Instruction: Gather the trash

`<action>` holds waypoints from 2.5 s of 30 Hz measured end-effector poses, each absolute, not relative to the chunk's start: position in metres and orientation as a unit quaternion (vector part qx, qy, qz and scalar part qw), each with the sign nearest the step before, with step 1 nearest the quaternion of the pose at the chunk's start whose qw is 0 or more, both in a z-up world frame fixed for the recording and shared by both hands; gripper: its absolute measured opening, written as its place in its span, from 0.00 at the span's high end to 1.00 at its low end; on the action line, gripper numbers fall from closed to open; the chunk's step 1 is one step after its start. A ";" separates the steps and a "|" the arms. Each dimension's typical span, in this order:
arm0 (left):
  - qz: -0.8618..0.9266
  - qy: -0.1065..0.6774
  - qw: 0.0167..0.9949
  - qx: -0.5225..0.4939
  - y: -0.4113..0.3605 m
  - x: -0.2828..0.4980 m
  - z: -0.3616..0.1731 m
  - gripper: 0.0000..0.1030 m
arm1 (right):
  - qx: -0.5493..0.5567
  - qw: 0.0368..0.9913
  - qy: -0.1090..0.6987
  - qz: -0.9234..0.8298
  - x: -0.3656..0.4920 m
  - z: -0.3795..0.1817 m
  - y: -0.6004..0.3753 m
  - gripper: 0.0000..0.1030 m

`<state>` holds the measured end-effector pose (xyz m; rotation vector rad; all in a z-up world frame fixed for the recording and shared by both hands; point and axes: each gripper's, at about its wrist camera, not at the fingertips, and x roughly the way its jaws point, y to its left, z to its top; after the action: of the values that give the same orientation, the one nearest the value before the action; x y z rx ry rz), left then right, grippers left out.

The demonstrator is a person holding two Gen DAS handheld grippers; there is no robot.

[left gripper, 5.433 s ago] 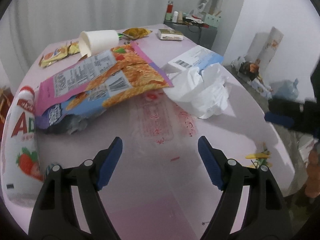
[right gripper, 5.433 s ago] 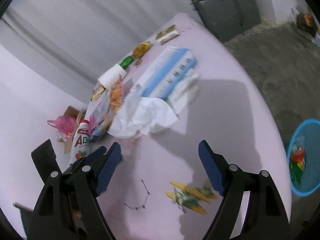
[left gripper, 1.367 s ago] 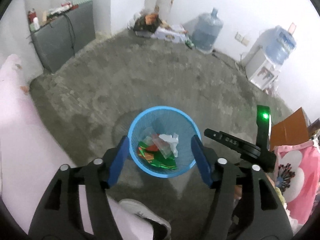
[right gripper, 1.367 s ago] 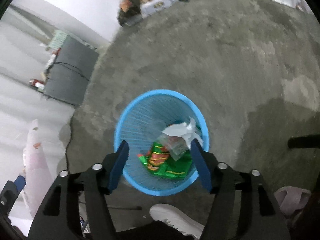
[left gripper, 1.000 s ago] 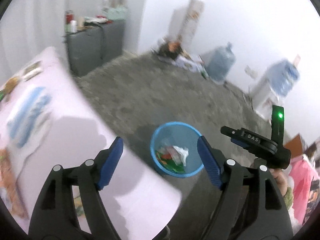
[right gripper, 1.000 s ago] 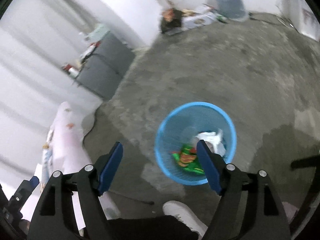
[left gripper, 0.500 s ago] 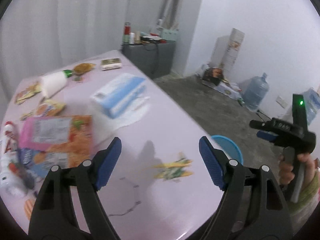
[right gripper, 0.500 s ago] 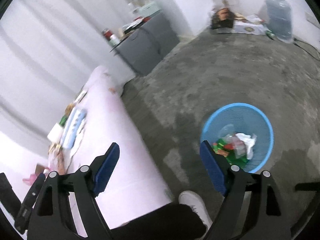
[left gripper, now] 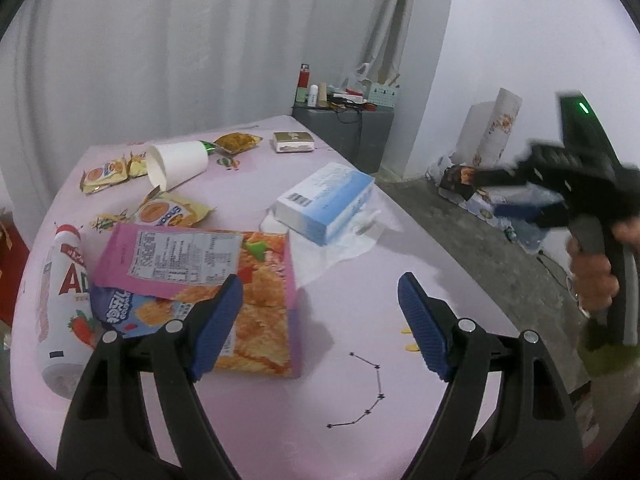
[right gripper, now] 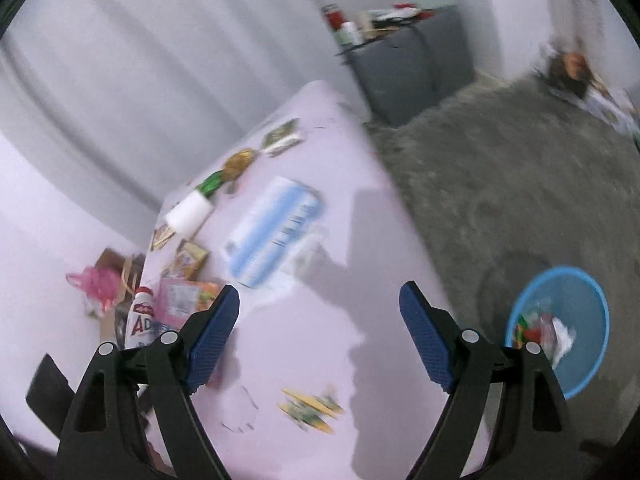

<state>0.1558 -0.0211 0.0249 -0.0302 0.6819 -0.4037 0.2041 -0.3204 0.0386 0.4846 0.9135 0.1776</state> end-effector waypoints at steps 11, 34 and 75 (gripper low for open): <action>-0.212 0.365 0.906 -0.028 -0.009 0.150 0.004 0.27 | 0.176 0.847 0.502 -0.008 0.333 -0.003 -0.243 0.22; -0.212 0.380 0.900 -0.029 -0.005 0.143 -0.009 0.27 | 0.274 0.793 0.527 0.133 0.324 -0.051 -0.254 0.49; -0.182 0.396 0.900 -0.016 -0.003 0.158 -0.020 0.27 | 0.083 0.827 0.530 0.170 0.197 -0.054 -0.249 0.93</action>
<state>0.1584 -0.0035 -0.0197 -0.0326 0.8187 -0.3758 0.1972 -0.2491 -0.0538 0.1756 1.1251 0.3612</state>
